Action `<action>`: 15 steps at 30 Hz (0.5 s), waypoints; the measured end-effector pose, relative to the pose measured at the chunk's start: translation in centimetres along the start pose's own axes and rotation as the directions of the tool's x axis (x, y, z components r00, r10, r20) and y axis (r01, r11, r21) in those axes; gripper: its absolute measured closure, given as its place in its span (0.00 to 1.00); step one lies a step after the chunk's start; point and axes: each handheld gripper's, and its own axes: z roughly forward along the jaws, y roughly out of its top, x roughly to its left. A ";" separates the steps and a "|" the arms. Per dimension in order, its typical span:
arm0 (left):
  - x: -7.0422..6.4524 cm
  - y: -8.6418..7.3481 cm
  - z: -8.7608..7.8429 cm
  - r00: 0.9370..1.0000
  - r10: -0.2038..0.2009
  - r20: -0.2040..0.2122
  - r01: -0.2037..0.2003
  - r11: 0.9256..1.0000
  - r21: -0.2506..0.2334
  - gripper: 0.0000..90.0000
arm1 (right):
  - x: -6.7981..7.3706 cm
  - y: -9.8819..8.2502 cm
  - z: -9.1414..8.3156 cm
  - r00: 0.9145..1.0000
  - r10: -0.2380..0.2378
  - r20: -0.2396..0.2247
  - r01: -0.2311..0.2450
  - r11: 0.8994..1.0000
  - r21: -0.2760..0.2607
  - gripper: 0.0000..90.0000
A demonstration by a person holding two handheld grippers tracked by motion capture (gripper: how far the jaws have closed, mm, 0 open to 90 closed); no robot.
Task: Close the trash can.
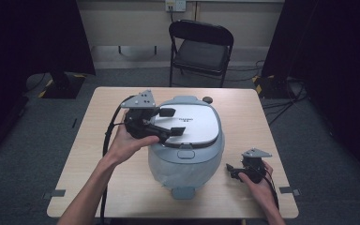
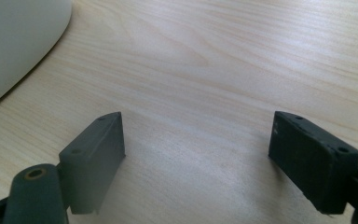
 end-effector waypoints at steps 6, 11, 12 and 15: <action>-0.3 -0.3 0.7 1.000 -0.002 -0.005 0.002 1.000 0.001 0.29 | 0.0 0.0 0.0 1.000 0.000 0.000 0.000 1.000 0.000 0.19; -0.6 -0.4 0.9 0.999 0.029 -0.022 -0.029 1.000 0.005 0.27 | 0.0 0.0 0.0 1.000 0.000 0.000 0.000 1.000 0.000 0.19; -0.7 -0.4 1.0 0.999 0.033 -0.022 -0.033 0.999 0.008 0.26 | 0.0 0.0 0.0 1.000 0.002 0.001 -0.002 1.000 0.000 0.19; -0.8 -0.3 1.0 0.998 0.060 -0.034 -0.059 0.998 0.019 0.27 | 0.0 0.0 0.0 1.000 0.001 0.003 -0.001 1.000 -0.001 0.19</action>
